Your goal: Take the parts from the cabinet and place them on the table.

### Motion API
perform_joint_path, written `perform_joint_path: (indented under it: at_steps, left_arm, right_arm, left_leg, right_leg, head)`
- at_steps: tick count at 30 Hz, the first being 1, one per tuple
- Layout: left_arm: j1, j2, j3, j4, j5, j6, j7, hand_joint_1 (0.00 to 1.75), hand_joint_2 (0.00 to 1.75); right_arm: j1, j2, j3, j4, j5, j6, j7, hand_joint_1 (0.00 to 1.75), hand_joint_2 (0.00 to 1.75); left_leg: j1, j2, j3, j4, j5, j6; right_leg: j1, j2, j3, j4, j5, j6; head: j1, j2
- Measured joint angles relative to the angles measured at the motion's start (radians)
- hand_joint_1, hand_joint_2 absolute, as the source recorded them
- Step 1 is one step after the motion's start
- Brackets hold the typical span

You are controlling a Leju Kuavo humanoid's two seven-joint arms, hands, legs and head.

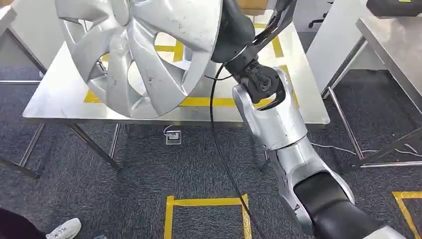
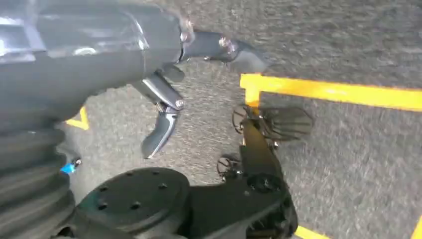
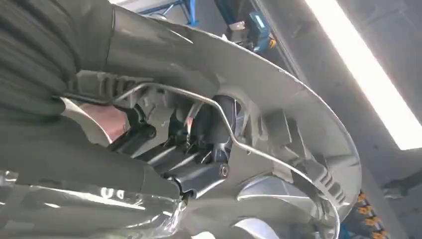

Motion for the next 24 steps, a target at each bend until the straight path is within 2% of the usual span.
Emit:
perform_joint_path:
  at_steps: [1,2,3,5,6,7,8,9,10,11,12,13,14,15,16,17,18,19,20,21,22,23,24]
  left_arm:
    - [0.001,0.001,0.000,0.000,0.000,-0.001,0.000,0.00,1.75]
    - [0.001,0.003,0.000,0.001,0.000,-0.002,0.000,0.00,1.75]
    - [0.001,0.004,0.000,0.001,0.000,-0.005,-0.001,0.00,1.75]
    - [0.006,0.004,-0.001,0.002,0.000,-0.006,-0.002,0.00,1.75]
    - [0.010,0.003,-0.001,0.003,0.002,-0.005,-0.002,0.00,1.75]
    - [0.012,0.003,-0.001,0.002,0.003,-0.002,-0.002,0.00,1.75]
    - [0.014,0.003,-0.001,0.002,0.004,-0.002,-0.002,0.00,1.75]
    - [0.014,0.003,-0.001,0.002,0.007,-0.003,-0.002,0.00,1.75]
    - [0.013,0.003,0.000,0.002,0.008,-0.006,-0.004,0.00,1.75]
    - [0.012,0.002,0.000,0.001,0.008,-0.007,-0.004,0.00,1.75]
    - [0.012,-0.006,0.000,-0.001,0.008,-0.011,-0.004,0.00,1.75]
    - [0.010,-0.008,0.000,0.001,0.008,-0.012,-0.006,0.00,1.75]
    - [0.005,-0.006,0.000,0.002,0.009,-0.012,-0.005,0.00,1.75]
    - [0.001,-0.007,0.000,0.001,0.009,-0.012,-0.005,0.00,1.75]
    - [-0.001,-0.013,0.000,-0.002,0.008,-0.011,-0.004,0.00,1.75]
    - [-0.001,-0.011,0.000,-0.003,0.009,-0.007,-0.004,0.00,1.75]
    - [-0.001,-0.014,0.000,-0.004,0.009,-0.005,-0.003,0.00,1.75]
    - [-0.003,-0.013,0.000,-0.004,0.009,-0.002,-0.002,0.00,1.75]
    - [-0.005,-0.012,0.000,-0.004,0.008,-0.002,0.000,0.00,1.75]
    - [-0.004,-0.009,0.000,-0.003,0.008,-0.001,0.000,0.00,1.75]
    - [-0.001,-0.004,-0.001,-0.003,0.007,-0.002,0.003,0.00,1.75]
    - [0.002,0.000,-0.001,-0.002,0.006,-0.005,0.003,0.00,1.75]
    - [0.003,0.004,-0.001,-0.002,0.006,-0.008,0.003,0.00,1.75]
  right_arm:
    - [-0.001,0.000,0.000,-0.001,0.000,0.000,0.000,1.75,1.75]
    - [-0.001,0.000,0.000,-0.001,0.002,0.000,0.000,1.75,1.75]
    - [0.001,0.000,0.002,0.000,0.002,0.000,0.000,1.75,1.75]
    - [0.014,-0.001,0.003,0.006,0.001,0.001,-0.001,1.75,1.75]
    - [0.022,-0.002,0.004,0.010,0.001,0.001,-0.002,1.75,1.75]
    - [0.027,-0.002,0.005,0.013,0.000,0.001,-0.002,1.75,1.75]
    - [0.029,-0.003,0.005,0.016,0.000,0.001,-0.002,1.75,1.75]
    - [0.028,-0.004,0.005,0.018,0.001,0.002,-0.002,1.75,1.75]
    - [0.026,-0.005,0.005,0.018,0.003,0.002,-0.002,1.75,1.75]
    - [0.022,-0.005,0.005,0.018,0.004,0.002,-0.002,1.75,1.75]
    - [0.021,-0.005,0.006,0.019,0.004,0.003,-0.003,1.75,1.75]
    - [0.016,-0.005,0.005,0.020,0.003,0.006,-0.007,1.75,1.75]
    - [0.007,-0.002,0.006,0.020,0.004,0.005,-0.007,1.75,1.75]
    - [-0.002,0.000,0.007,0.019,0.004,0.006,-0.008,1.75,1.75]
    - [-0.007,0.003,0.007,0.017,0.004,0.006,-0.008,1.75,1.75]
    - [-0.006,0.004,0.007,0.013,0.005,0.006,-0.008,1.75,1.75]
    - [-0.008,0.003,0.008,0.013,0.005,0.008,-0.008,1.75,1.75]
    - [-0.013,0.005,0.009,0.014,0.005,0.008,-0.008,1.75,1.75]
    - [-0.015,0.006,0.010,0.015,0.006,0.008,-0.008,1.75,1.75]
    - [-0.014,0.009,0.011,0.015,0.006,0.009,-0.009,1.75,1.75]
    - [-0.013,0.011,0.013,0.015,0.006,0.009,-0.009,1.75,1.75]
    - [-0.013,0.011,0.014,0.017,0.006,0.009,-0.009,1.75,1.75]
    - [-0.013,0.011,0.015,0.018,0.006,0.009,-0.009,1.75,1.75]
  left_leg:
    - [0.001,-0.003,0.008,-0.001,-0.004,0.006]
    - [0.002,-0.006,0.017,-0.005,-0.009,0.013]
    - [0.001,-0.007,0.026,-0.008,-0.014,0.018]
    - [-0.006,-0.008,0.052,-0.015,-0.031,0.024]
    - [-0.009,-0.008,0.066,-0.016,-0.040,0.024]
    - [-0.015,-0.009,0.079,-0.016,-0.050,0.025]
    - [-0.021,-0.010,0.095,-0.016,-0.060,0.027]
    - [-0.028,-0.012,0.111,-0.017,-0.071,0.027]
    - [-0.037,-0.014,0.129,-0.019,-0.082,0.030]
    - [-0.041,-0.013,0.146,-0.023,-0.092,0.032]
    - [-0.036,-0.011,0.155,-0.030,-0.099,0.034]
    - [-0.031,-0.018,0.160,-0.049,-0.097,0.028]
    - [-0.023,-0.011,0.163,-0.060,-0.095,0.024]
    - [-0.023,-0.008,0.169,-0.058,-0.086,0.021]
    - [-0.024,-0.010,0.189,-0.071,-0.081,0.014]
    - [-0.026,-0.017,0.192,-0.066,-0.088,0.014]
    - [-0.027,-0.029,0.184,-0.036,-0.090,0.009]
    - [-0.024,-0.034,0.147,0.024,-0.106,-0.002]
    - [-0.018,-0.035,0.100,0.088,-0.128,-0.012]
    - [-0.010,-0.033,0.049,0.150,-0.157,-0.020]
    - [-0.001,-0.030,0.010,0.182,-0.168,-0.033]
    - [0.008,-0.024,-0.009,0.173,-0.151,-0.048]
    - [0.018,-0.019,-0.009,0.128,-0.105,-0.064]
  right_leg:
    - [-0.001,0.000,0.002,0.003,-0.003,0.003]
    - [-0.001,-0.001,-0.013,0.034,0.002,0.004]
    - [0.000,-0.001,-0.044,0.092,-0.002,0.003]
    - [0.003,-0.001,-0.136,0.236,-0.053,0.002]
    - [0.007,-0.001,-0.178,0.286,-0.086,-0.002]
    - [0.012,-0.001,-0.205,0.305,-0.097,-0.009]
    - [0.018,-0.001,-0.217,0.291,-0.081,-0.019]
    - [0.025,0.000,-0.215,0.249,-0.041,-0.032]
    - [0.036,0.001,-0.206,0.176,0.033,-0.052]
    - [0.053,0.006,-0.196,0.096,0.124,-0.080]
    - [0.068,0.007,-0.189,0.062,0.173,-0.108]
    - [0.065,0.009,-0.184,0.045,0.168,-0.108]
    - [0.076,0.014,-0.165,0.019,0.166,-0.111]
    - [0.079,0.012,-0.147,-0.016,0.162,-0.126]
    - [0.077,0.010,-0.125,-0.041,0.157,-0.129]
    - [0.063,0.001,-0.086,-0.077,0.162,-0.128]
    - [0.057,0.000,-0.064,-0.093,0.162,-0.127]
    - [0.050,-0.002,-0.053,-0.098,0.159,-0.126]
    - [0.043,-0.003,-0.047,-0.099,0.151,-0.115]
    - [0.036,-0.004,-0.041,-0.098,0.141,-0.100]
    - [0.026,-0.003,-0.033,-0.094,0.131,-0.086]
    - [0.014,-0.002,-0.026,-0.088,0.118,-0.072]
    - [0.001,-0.002,-0.016,-0.078,0.103,-0.058]
  head:
    - [0.001,0.000]
    - [0.008,0.000]
    - [0.017,0.000]
    - [0.036,0.000]
    - [0.040,0.000]
    - [0.043,0.000]
    - [0.050,0.000]
    - [0.054,0.000]
    - [0.059,0.000]
    - [0.062,0.000]
    - [0.050,0.000]
    - [0.030,0.000]
    - [0.034,0.000]
    - [0.042,0.000]
    - [0.048,0.000]
    - [0.059,0.000]
    - [0.055,0.000]
    - [0.049,0.000]
    - [0.045,0.000]
    - [0.040,0.000]
    - [0.036,0.000]
    - [0.032,0.000]
    - [0.027,0.000]
